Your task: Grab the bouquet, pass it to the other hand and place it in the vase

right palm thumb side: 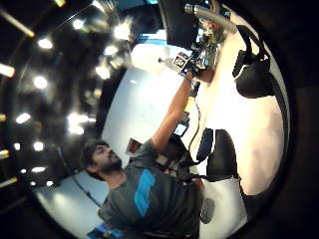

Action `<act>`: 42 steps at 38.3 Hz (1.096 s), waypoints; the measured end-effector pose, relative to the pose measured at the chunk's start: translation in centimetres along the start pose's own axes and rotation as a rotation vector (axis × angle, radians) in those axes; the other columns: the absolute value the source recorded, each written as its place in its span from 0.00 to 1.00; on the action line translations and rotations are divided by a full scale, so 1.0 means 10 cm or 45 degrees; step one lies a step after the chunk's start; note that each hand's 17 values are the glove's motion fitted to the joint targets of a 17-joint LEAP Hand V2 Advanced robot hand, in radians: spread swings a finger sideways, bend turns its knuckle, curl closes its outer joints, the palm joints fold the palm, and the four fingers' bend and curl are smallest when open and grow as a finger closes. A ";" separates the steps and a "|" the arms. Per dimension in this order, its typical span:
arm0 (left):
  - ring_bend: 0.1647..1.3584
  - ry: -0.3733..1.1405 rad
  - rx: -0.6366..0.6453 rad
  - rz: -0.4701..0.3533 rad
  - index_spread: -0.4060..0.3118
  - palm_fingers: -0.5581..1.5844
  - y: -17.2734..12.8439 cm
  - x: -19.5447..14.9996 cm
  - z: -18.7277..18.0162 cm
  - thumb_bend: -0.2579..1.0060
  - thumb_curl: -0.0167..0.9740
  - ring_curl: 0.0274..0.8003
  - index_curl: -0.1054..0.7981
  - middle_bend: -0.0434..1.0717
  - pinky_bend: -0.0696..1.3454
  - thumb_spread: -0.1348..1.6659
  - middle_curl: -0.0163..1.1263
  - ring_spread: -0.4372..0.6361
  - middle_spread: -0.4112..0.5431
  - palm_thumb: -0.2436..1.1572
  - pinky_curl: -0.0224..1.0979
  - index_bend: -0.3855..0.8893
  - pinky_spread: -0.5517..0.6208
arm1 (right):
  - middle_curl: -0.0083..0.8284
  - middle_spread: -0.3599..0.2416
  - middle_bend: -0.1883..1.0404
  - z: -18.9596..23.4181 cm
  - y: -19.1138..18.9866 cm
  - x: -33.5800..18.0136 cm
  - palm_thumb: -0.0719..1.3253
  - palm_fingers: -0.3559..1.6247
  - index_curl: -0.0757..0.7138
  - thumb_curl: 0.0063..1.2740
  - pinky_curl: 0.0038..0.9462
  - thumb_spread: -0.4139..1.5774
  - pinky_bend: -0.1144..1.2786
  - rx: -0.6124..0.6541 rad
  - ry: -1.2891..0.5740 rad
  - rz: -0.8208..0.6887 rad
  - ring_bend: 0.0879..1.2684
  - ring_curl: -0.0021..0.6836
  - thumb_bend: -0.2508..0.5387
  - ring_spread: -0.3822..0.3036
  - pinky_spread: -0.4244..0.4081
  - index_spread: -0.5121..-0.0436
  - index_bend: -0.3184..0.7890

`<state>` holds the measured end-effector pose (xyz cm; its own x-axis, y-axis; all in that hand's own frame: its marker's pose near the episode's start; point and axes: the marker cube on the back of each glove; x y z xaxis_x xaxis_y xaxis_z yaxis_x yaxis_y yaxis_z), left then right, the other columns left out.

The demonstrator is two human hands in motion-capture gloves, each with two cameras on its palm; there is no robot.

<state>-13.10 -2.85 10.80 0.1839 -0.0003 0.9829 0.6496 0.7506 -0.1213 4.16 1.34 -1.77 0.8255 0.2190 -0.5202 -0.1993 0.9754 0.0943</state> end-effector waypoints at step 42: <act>0.55 0.900 1.066 0.103 0.55 0.50 0.78 -0.76 0.85 0.17 0.44 0.41 0.24 0.23 0.50 0.49 0.34 0.39 0.42 0.47 0.36 0.35 0.49 | 0.51 0.45 0.29 1.35 -1.46 -1.30 0.60 0.57 0.54 0.41 0.39 0.68 0.32 -0.278 -0.507 -0.280 0.06 0.51 0.26 0.57 0.77 0.50 0.38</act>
<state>-15.75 8.60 3.54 0.7580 -0.1090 0.6430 -0.0406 0.9761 0.2133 3.50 -15.40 15.10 0.9893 0.0432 -0.1392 -0.0686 0.9807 -0.1829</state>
